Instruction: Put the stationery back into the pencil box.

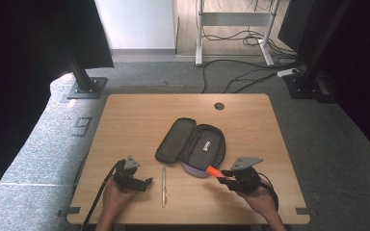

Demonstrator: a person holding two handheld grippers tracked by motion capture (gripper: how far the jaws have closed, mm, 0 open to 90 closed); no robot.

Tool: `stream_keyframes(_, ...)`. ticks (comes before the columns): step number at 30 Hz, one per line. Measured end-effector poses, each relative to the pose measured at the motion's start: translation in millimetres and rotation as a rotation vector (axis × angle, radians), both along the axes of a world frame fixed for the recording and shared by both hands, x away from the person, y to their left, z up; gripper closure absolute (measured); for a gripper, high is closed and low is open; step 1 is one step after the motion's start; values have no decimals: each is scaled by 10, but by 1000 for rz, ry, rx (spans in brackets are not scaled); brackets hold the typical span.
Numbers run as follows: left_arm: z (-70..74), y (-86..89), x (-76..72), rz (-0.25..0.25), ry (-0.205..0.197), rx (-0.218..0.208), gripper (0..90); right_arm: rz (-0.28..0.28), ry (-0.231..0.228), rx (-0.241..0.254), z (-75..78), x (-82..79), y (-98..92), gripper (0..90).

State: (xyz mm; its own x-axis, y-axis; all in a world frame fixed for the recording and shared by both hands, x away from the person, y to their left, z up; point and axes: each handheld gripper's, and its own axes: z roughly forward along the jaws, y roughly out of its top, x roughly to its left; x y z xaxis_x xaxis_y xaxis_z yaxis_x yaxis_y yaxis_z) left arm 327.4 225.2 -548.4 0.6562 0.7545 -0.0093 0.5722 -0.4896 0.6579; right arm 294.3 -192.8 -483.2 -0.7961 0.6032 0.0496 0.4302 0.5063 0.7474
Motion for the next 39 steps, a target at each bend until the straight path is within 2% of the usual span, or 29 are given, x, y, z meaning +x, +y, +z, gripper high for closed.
stream_keyframes(14, -1, 0, 0, 0, -1, 0, 0, -53, -29, -8, 54, 258, 33, 657)
stream_keyframes(26, 0, 0, 0, 0, 0, 0, 0, -101, -40, -7, 30, 449, 59, 657)
stream_keyframes(39, 0, 0, 0, 0, 0, 0, 0, -130, -57, -12, 48, 622, 109, 657)
